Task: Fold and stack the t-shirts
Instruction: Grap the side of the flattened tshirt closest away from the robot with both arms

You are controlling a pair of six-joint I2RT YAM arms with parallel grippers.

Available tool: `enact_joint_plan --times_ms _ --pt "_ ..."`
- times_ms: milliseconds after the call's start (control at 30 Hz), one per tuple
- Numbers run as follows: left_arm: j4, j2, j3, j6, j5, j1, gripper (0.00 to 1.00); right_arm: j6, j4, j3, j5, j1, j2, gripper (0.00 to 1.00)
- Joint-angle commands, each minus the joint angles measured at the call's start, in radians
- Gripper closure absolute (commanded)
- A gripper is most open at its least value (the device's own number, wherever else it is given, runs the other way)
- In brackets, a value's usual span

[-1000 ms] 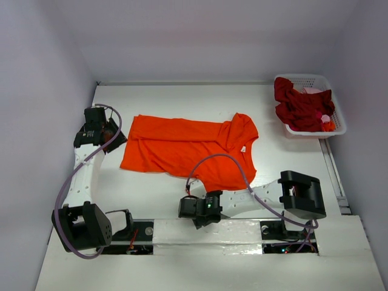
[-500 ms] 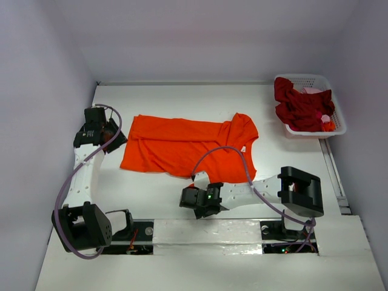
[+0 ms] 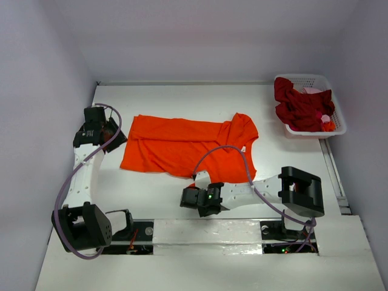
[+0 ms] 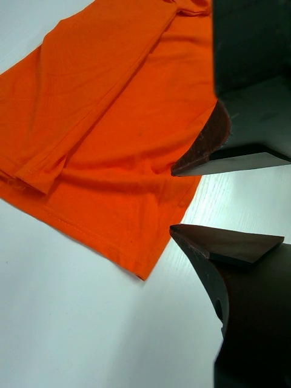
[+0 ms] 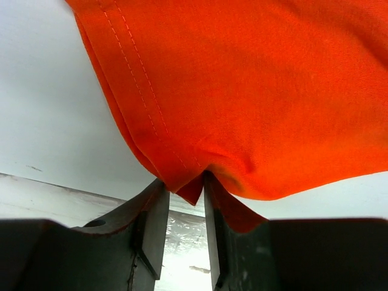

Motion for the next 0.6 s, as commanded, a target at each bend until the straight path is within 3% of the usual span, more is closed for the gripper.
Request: enact_joint_plan --times_ms 0,100,167,233,567 --pt "-0.005 -0.014 0.05 0.0 0.007 -0.003 0.65 0.03 -0.028 -0.035 0.021 -0.006 0.005 0.67" --pt "-0.002 -0.014 0.05 -0.003 0.012 -0.003 0.65 0.035 -0.034 -0.035 0.028 -0.006 0.001 0.72" --pt "-0.002 -0.014 0.05 -0.005 0.012 -0.003 0.65 0.036 -0.039 -0.033 0.028 -0.006 0.002 0.9" --pt "-0.001 -0.014 0.048 -0.003 0.01 -0.003 0.65 0.038 -0.042 -0.03 0.028 -0.006 0.005 0.99" --pt "0.039 0.007 0.033 -0.014 -0.05 -0.003 0.66 0.036 -0.039 -0.036 0.027 -0.006 -0.01 1.0"
